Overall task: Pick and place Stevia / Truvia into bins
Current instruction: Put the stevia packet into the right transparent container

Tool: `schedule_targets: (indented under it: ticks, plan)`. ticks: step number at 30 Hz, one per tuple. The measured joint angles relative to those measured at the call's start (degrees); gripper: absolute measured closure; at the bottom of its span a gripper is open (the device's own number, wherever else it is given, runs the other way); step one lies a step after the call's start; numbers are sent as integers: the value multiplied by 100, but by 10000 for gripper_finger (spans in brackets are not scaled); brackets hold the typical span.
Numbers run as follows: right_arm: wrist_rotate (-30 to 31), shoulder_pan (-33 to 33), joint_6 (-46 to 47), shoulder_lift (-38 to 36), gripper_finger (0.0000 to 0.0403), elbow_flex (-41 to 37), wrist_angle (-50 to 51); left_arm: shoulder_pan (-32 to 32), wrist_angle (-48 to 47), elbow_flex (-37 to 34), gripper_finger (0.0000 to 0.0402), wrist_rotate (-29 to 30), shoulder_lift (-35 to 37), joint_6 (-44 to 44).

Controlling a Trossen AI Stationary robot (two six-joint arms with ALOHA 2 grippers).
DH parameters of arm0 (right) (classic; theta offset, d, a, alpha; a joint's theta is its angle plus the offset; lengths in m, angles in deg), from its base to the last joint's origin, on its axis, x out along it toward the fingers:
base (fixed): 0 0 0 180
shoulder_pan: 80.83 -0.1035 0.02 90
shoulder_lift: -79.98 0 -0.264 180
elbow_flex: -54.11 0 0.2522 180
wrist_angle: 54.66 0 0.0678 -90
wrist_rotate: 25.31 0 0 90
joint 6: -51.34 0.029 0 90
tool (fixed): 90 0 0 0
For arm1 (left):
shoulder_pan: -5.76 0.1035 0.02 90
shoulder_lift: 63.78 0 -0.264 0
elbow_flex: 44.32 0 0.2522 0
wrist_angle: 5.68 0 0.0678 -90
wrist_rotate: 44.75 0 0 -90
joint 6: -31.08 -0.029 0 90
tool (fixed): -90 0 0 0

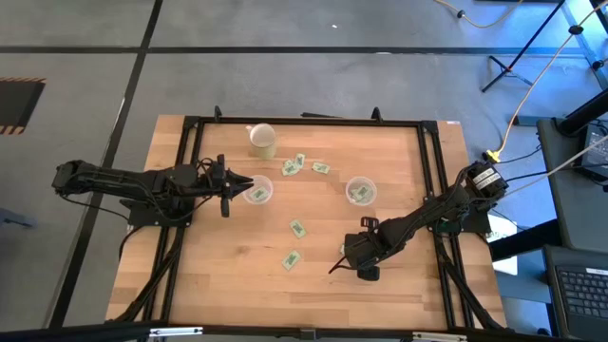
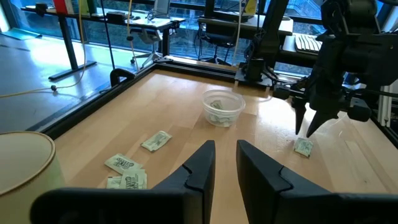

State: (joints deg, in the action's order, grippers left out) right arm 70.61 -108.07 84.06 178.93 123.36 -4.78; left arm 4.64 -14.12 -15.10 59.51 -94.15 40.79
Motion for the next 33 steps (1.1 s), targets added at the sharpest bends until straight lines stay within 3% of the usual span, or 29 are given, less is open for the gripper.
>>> schedule_targets:
  ticks: [9,15,22,33]
  plan:
    - [3,0,62,-2,201,0,-5,0,0,0,341,0,0,0]
    - [7,-31,1,-2,170,0,-266,0,-1,0,341,0,0,0]
    - [9,-28,44,69,176,-49,-222,-2,-2,0,341,0,0,0]
    - [48,-13,176,57,238,-278,-431,0,-40,2,341,0,0,0]
